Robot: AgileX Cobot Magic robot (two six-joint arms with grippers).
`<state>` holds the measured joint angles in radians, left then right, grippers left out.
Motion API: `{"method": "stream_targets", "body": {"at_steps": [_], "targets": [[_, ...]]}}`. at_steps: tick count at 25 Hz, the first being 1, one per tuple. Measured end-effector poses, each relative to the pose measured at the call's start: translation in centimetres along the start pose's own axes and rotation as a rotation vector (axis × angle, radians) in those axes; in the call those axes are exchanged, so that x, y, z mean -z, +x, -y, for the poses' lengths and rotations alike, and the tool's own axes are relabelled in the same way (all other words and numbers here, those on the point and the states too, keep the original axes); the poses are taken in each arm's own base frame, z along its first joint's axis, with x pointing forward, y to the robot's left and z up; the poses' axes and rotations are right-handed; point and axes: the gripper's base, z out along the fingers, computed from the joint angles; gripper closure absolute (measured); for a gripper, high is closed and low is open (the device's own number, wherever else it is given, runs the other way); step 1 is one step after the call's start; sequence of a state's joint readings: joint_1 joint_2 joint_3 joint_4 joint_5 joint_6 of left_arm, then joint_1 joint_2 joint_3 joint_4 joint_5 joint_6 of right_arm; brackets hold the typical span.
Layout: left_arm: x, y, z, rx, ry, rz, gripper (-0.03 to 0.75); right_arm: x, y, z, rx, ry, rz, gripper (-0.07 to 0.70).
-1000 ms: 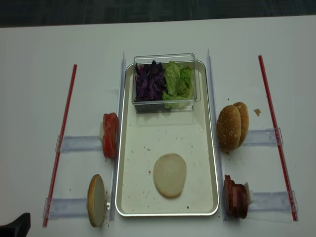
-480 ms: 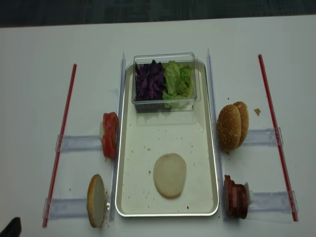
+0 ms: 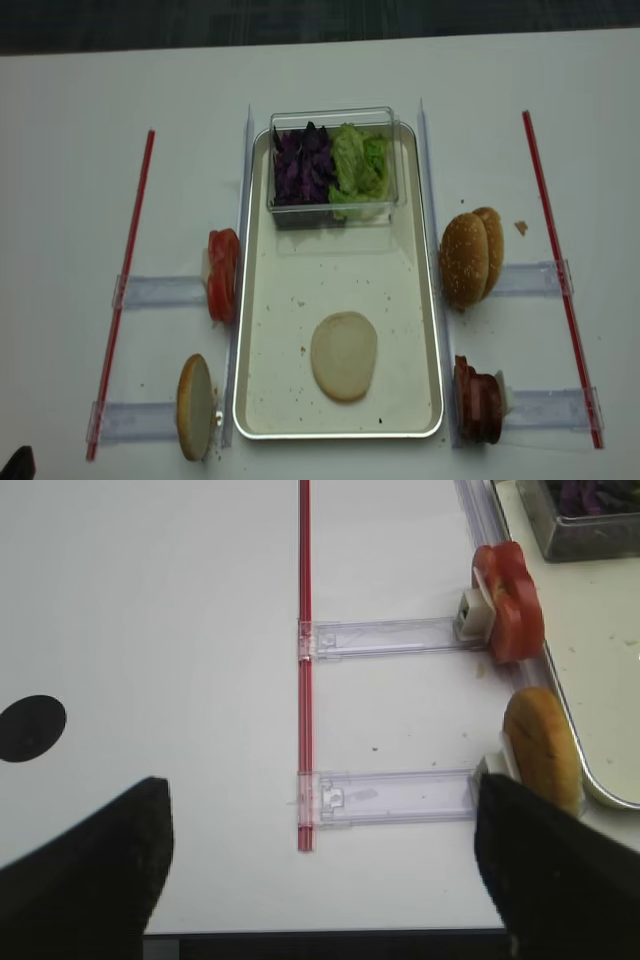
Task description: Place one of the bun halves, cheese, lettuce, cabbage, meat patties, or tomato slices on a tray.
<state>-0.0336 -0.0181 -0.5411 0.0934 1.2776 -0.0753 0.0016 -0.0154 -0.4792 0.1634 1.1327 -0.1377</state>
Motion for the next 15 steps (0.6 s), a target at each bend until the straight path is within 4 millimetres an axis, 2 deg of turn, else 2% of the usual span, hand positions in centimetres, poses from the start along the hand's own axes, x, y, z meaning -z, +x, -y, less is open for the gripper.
{"method": "stream_targets", "body": {"at_steps": [15], "targets": [[-1.0, 0.0, -0.1, 0.039, -0.021, 0.031, 0.15, 0.0, 0.0, 0.0, -0.002, 0.0, 0.0, 0.267]]}}
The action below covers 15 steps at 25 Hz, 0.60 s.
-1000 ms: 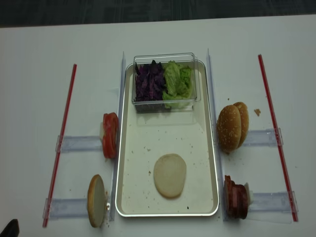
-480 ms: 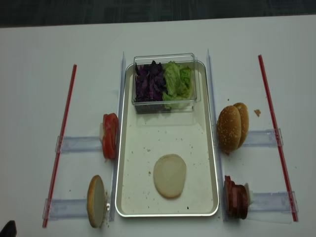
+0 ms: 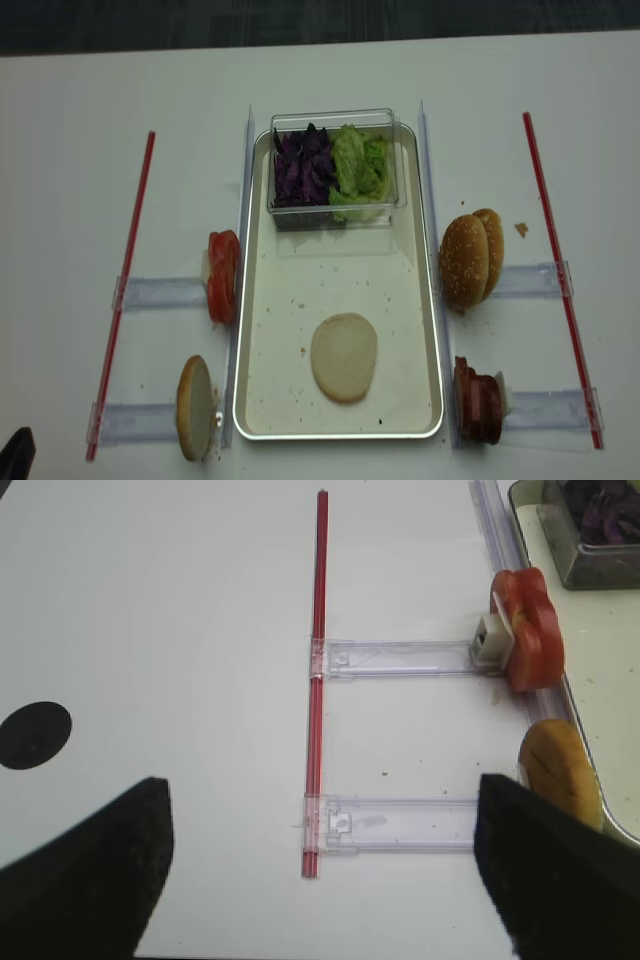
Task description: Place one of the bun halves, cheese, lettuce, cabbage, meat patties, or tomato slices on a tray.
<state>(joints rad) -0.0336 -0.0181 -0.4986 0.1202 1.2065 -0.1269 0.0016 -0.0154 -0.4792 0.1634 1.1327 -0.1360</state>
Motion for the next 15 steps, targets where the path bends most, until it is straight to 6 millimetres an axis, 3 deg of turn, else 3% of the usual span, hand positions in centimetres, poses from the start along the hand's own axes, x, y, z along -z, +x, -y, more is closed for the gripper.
{"method": "stream_targets", "body": {"at_steps": [15], "targets": [[-0.2, 0.05, 0.02, -0.001, 0.001, 0.002, 0.158, 0.0, 0.0, 0.0, -0.002, 0.0, 0.0, 0.267]]}}
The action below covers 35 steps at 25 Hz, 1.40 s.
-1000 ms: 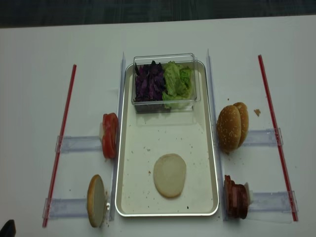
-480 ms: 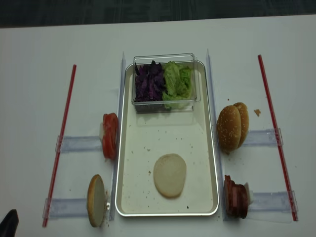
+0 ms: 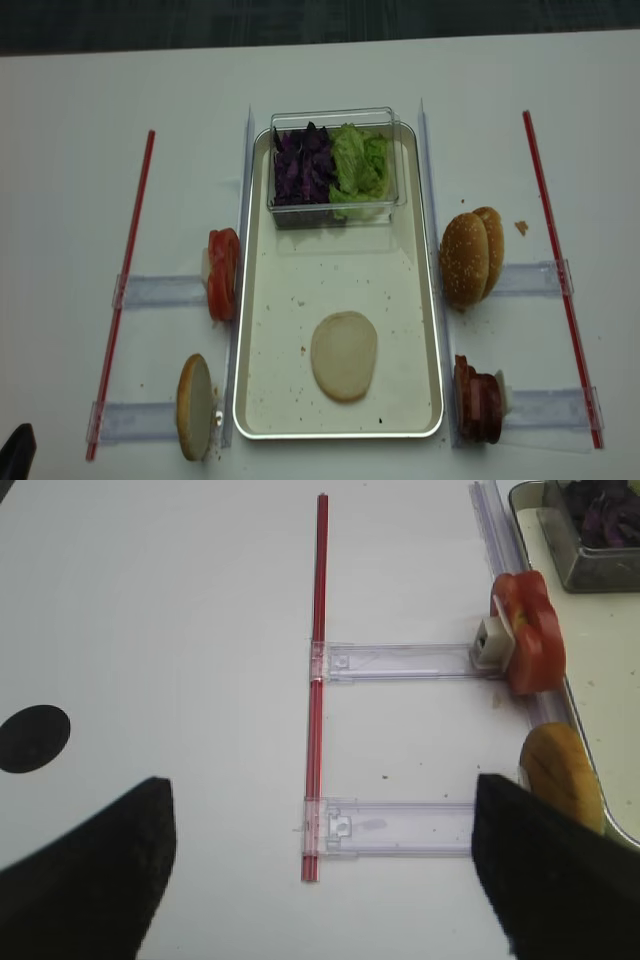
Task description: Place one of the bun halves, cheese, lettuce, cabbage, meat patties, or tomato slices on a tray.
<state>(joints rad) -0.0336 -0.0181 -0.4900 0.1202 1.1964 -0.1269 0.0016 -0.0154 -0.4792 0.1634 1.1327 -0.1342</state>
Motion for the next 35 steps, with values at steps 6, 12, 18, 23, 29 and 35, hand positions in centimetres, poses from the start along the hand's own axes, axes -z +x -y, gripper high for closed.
{"method": "stream_targets", "body": {"at_steps": [6, 12, 18, 23, 29, 35], "targets": [[0.0, -0.01, 0.0, 0.0, 0.0, 0.001, 0.158, 0.0, 0.0, 0.0, 0.0, 0.0, 0.0, 0.267], [0.0, -0.01, 0.0, 0.0, 0.0, 0.001, 0.16, 0.0, 0.0, 0.0, 0.0, 0.0, 0.0, 0.267], [0.0, -0.01, 0.0, 0.0, 0.0, 0.001, 0.16, 0.0, 0.0, 0.0, -0.002, 0.0, 0.0, 0.267], [0.0, -0.01, 0.0, 0.0, 0.0, 0.001, 0.16, 0.0, 0.0, 0.0, -0.002, 0.0, 0.0, 0.267], [0.0, -0.01, 0.0, 0.0, 0.0, 0.001, 0.16, 0.0, 0.0, 0.0, -0.002, 0.0, 0.0, 0.267], [0.0, -0.01, 0.0, 0.0, 0.0, 0.001, 0.16, 0.0, 0.0, 0.0, -0.002, 0.0, 0.0, 0.267]]}}
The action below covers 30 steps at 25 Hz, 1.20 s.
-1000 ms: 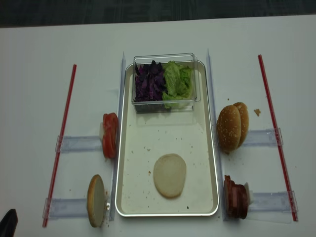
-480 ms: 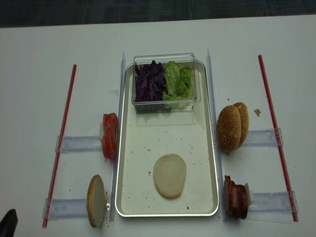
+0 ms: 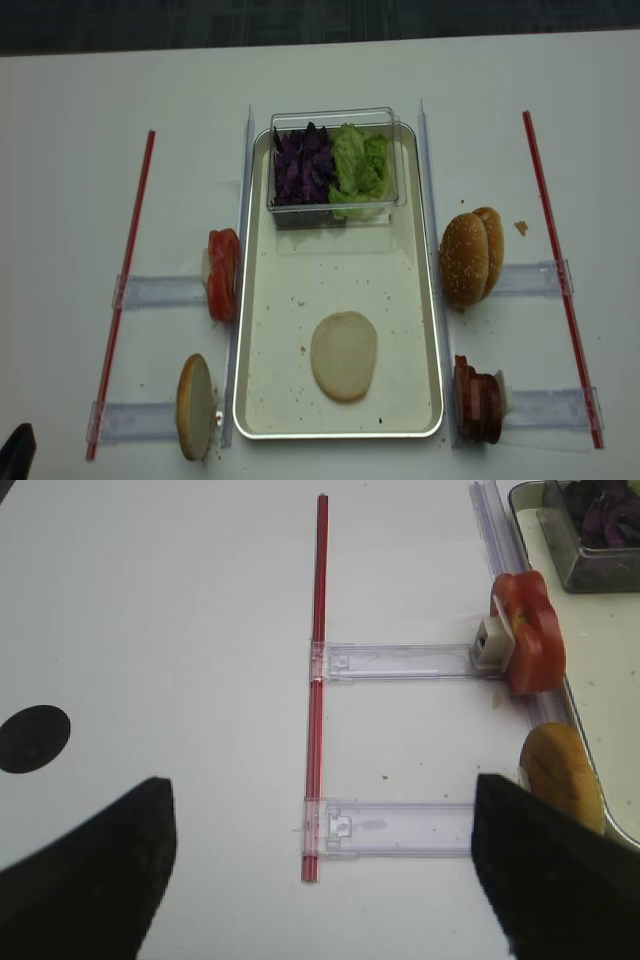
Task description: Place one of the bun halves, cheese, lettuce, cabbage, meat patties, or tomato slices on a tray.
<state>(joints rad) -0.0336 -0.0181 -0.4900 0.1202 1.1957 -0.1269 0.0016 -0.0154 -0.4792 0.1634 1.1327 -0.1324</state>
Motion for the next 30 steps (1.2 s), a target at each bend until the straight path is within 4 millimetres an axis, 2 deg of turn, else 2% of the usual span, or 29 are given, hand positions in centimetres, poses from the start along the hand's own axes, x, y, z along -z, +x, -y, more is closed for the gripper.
{"method": "stream_targets", "body": {"at_steps": [30], "targets": [[0.0, -0.01, 0.0, 0.0, 0.0, 0.002, 0.16, 0.0, 0.0, 0.0, 0.0, 0.0, 0.0, 0.267]]}}
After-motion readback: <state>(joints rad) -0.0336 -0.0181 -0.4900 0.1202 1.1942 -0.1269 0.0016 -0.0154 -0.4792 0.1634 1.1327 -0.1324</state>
